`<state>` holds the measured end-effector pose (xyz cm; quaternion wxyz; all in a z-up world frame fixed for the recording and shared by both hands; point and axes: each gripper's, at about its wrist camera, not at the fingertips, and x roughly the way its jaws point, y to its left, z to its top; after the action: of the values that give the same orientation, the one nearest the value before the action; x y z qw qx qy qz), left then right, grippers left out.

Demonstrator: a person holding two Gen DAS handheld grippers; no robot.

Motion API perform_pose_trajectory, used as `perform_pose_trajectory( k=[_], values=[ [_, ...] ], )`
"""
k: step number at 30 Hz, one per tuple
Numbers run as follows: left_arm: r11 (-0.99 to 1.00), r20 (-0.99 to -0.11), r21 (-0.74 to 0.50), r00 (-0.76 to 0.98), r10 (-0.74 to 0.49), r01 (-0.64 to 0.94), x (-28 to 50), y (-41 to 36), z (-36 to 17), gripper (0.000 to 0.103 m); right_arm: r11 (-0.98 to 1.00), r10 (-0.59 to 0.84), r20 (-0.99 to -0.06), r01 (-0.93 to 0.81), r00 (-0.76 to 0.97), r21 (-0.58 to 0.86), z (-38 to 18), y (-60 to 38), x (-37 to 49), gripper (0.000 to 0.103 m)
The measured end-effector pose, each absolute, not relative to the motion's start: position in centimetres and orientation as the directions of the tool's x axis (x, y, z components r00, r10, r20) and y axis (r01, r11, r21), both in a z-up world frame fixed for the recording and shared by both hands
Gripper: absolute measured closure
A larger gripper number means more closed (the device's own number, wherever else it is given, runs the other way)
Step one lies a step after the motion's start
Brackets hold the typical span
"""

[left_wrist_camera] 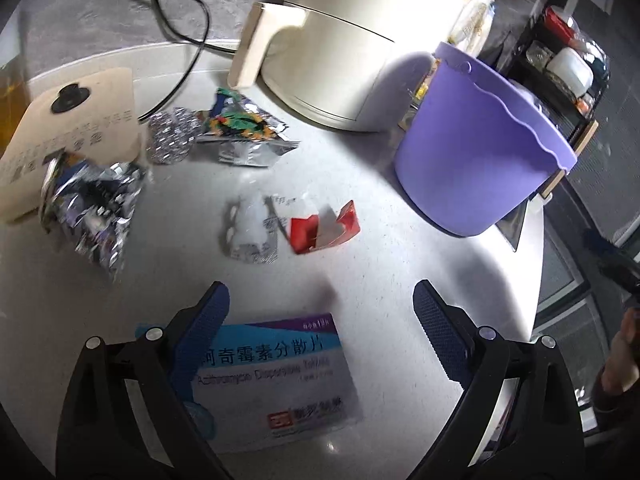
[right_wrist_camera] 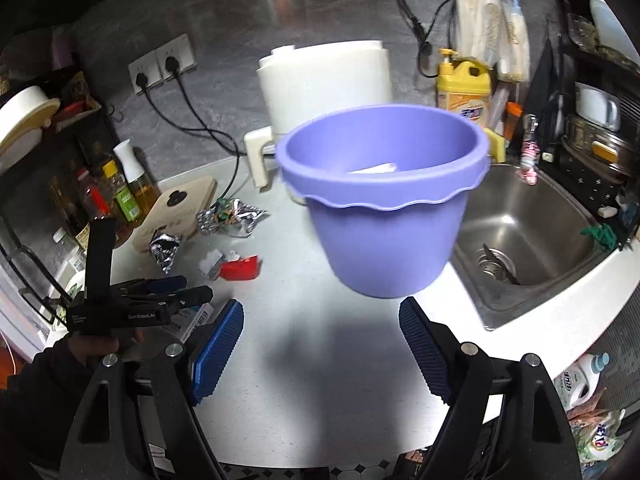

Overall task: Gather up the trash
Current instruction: 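Move both tools back over the medicine box and remaining trash, then grasp the blue-white medicine box with the left gripper while the right grasps the red scrap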

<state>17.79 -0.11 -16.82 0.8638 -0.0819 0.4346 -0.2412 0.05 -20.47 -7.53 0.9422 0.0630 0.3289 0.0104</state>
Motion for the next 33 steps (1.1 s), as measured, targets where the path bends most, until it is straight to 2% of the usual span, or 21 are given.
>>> perform_pose_trajectory(
  k=[11,18,20,22,24,33],
  values=[
    [0.884,-0.729,-0.326,0.507,-0.46,0.334,14.4,2.6,-17.2,0.011,0.989,0.14,-0.631,-0.078,0.763,0.125,-8.7,-16.9,2.0,0.024],
    [0.923,-0.778,-0.188,0.523,-0.349,0.336,12.2,2.3,-18.2,0.011,0.987,0.162,-0.641,-0.108,0.75,0.122,-9.3,-15.6,2.8,0.024],
    [0.93,-0.777,-0.169,0.536,-0.33,0.328,11.9,2.4,-18.2,0.019,0.986,0.164,-0.647,-0.112,0.745,0.122,-9.5,-15.5,3.0,0.024],
    [0.94,-0.779,-0.141,0.551,-0.299,0.311,11.9,2.5,-18.2,0.036,0.986,0.168,-0.653,-0.116,0.739,0.122,-9.8,-15.2,3.3,0.024],
    [0.951,-0.78,-0.112,0.568,-0.264,0.289,12.0,2.9,-18.0,0.037,0.985,0.173,-0.656,-0.122,0.734,0.123,-9.9,-15.0,3.6,0.024],
    [0.975,-0.714,-0.145,0.664,-0.221,0.169,11.9,6.8,-15.2,0.037,0.978,0.201,-0.684,-0.183,0.701,0.1,-12.0,-12.9,6.4,0.026]
  ],
)
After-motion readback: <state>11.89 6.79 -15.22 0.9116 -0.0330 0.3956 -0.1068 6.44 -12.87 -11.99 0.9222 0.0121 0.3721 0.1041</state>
